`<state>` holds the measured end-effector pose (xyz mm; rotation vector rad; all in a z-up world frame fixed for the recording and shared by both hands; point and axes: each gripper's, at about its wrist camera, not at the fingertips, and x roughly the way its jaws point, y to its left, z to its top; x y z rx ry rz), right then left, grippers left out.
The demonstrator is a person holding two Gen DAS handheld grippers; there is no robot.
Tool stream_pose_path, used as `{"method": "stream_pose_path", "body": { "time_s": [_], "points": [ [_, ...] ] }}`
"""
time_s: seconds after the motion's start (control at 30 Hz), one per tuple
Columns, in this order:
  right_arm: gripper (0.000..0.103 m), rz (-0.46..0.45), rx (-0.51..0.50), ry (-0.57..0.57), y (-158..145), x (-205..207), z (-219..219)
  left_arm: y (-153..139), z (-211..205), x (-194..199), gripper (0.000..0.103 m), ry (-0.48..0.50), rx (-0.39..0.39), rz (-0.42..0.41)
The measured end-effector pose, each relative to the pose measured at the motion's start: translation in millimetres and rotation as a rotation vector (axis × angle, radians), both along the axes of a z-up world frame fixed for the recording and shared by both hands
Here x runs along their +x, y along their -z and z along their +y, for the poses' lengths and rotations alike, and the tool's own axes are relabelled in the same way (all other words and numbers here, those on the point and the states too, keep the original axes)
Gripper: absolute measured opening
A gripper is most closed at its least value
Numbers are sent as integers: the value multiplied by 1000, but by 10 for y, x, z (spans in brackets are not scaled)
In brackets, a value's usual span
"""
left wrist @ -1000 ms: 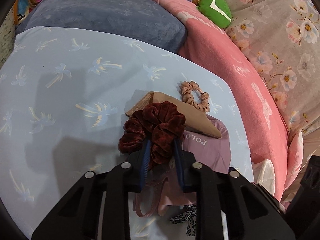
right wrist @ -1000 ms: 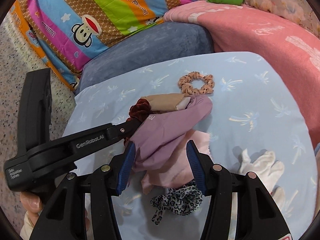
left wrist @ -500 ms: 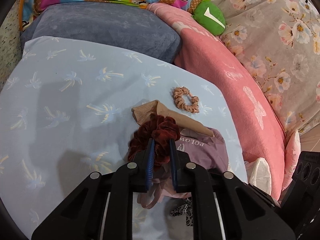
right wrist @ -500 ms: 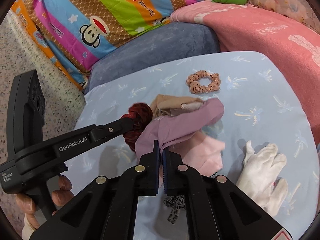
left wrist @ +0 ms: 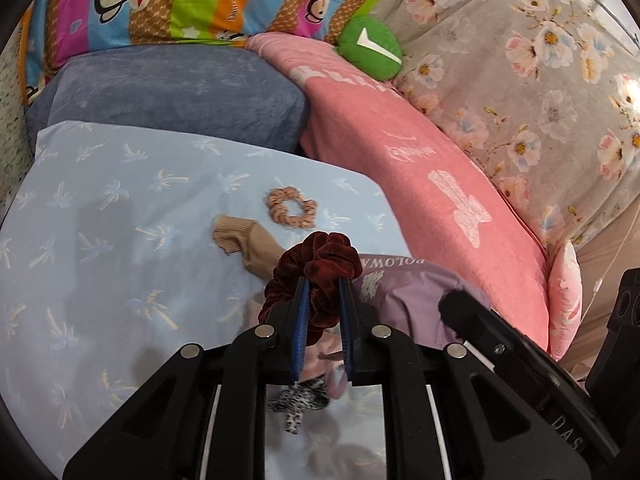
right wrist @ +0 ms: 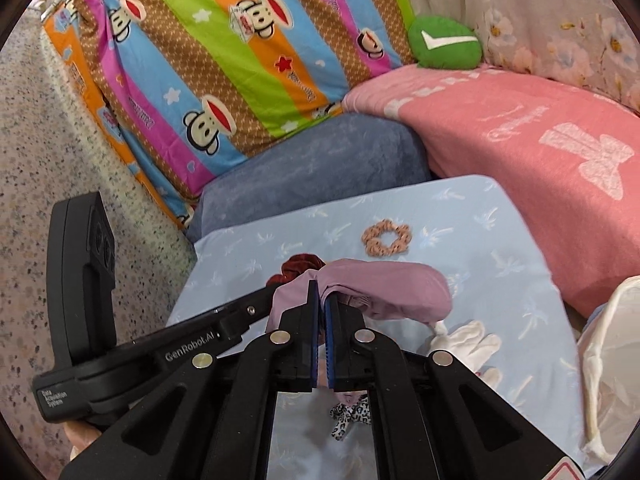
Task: Collect trash
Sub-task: 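Carry both items over the white bin and open both grippers to drop them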
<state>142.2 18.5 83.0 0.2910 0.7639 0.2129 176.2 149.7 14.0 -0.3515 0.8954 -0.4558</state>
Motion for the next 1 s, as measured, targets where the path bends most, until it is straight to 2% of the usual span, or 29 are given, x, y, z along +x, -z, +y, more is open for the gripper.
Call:
{"method": "stream_pose_path", "body": {
  "time_s": [0.2,0.4,0.7,1.0],
  "points": [
    [3,-56,8,58,-286,-223,-359,-174,-279,-168,14,47,6,-42],
    [3,-85,10,124,-419,-471,-759,-288,-634,-327,14,107,16,-68],
    [3,-97,8,238,-453,-888,-1430,-364,-1333,-549,14,225,26,-80],
    [3,-87,20,379,-353,-1269,-2117,-354,-1984,-761,14,346,34,-78]
  ]
}}
